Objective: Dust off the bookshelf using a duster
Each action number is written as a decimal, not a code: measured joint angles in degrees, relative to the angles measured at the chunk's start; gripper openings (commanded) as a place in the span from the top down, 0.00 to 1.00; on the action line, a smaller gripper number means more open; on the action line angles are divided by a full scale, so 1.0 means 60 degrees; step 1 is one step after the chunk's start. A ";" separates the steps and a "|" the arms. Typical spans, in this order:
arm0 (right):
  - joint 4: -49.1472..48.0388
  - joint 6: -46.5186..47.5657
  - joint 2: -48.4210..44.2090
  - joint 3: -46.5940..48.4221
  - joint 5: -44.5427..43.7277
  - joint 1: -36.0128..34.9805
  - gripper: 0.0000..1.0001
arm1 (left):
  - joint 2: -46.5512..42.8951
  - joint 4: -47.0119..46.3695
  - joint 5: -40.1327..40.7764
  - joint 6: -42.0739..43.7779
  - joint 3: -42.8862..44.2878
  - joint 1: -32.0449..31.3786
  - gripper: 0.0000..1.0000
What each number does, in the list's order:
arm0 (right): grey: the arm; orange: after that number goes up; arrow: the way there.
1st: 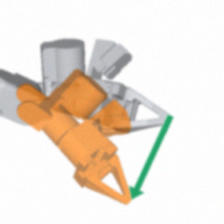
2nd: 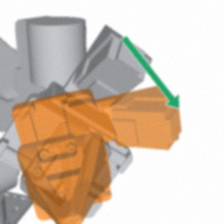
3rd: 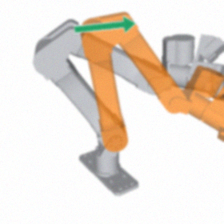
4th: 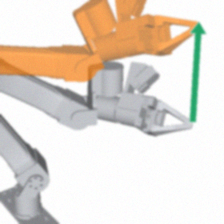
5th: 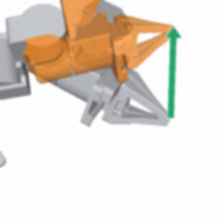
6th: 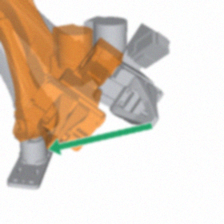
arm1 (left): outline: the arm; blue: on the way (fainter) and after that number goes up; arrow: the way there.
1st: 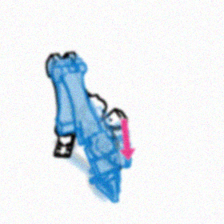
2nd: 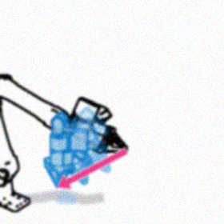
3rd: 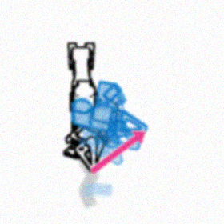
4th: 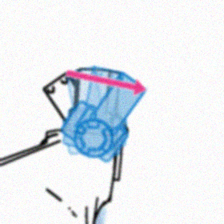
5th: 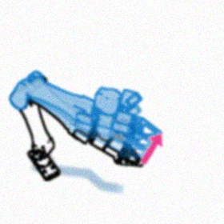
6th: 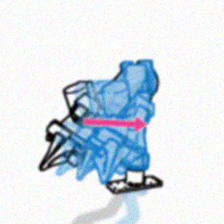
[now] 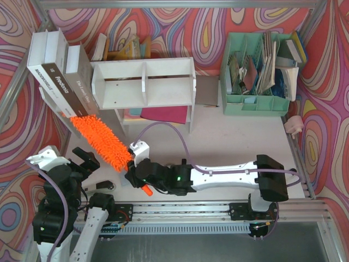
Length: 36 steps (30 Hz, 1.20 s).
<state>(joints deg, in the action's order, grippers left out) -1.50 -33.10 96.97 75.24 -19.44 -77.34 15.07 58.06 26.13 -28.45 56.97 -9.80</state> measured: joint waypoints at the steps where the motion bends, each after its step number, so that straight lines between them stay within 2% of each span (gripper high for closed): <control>1: -0.0018 -0.0029 0.0033 -0.0087 0.0018 0.0000 1.00 | 0.0000 0.0000 0.0000 0.0000 0.0000 0.0000 0.02; 8: -0.0138 -0.0131 0.0849 -0.0685 0.0087 -0.0040 1.00 | 0.0000 0.0000 0.0000 0.0000 0.0000 0.0004 0.02; 15: -0.0404 0.0084 0.0889 -0.0488 -0.0270 -0.0055 1.00 | 0.0000 0.0000 0.0000 0.0000 0.0000 0.0004 0.01; 20: -0.0543 -0.0033 0.0412 -0.0557 -0.0758 -0.0055 1.00 | 0.0000 0.0000 0.0000 0.0000 0.0000 0.0004 0.02; 28: -0.0310 -0.1220 -0.0594 -0.1723 -0.1734 -0.0131 1.00 | 0.0000 0.0000 -0.0004 0.0000 -0.0011 0.0004 0.02; 36: -0.0503 -0.0903 0.0157 -0.0918 -0.1300 -0.0335 1.00 | 0.0000 0.0000 -0.0029 0.0000 -0.0015 0.0007 0.01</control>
<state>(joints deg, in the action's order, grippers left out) -4.51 -38.52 97.91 69.73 -27.24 -79.35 15.07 58.06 25.96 -28.45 56.88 -9.76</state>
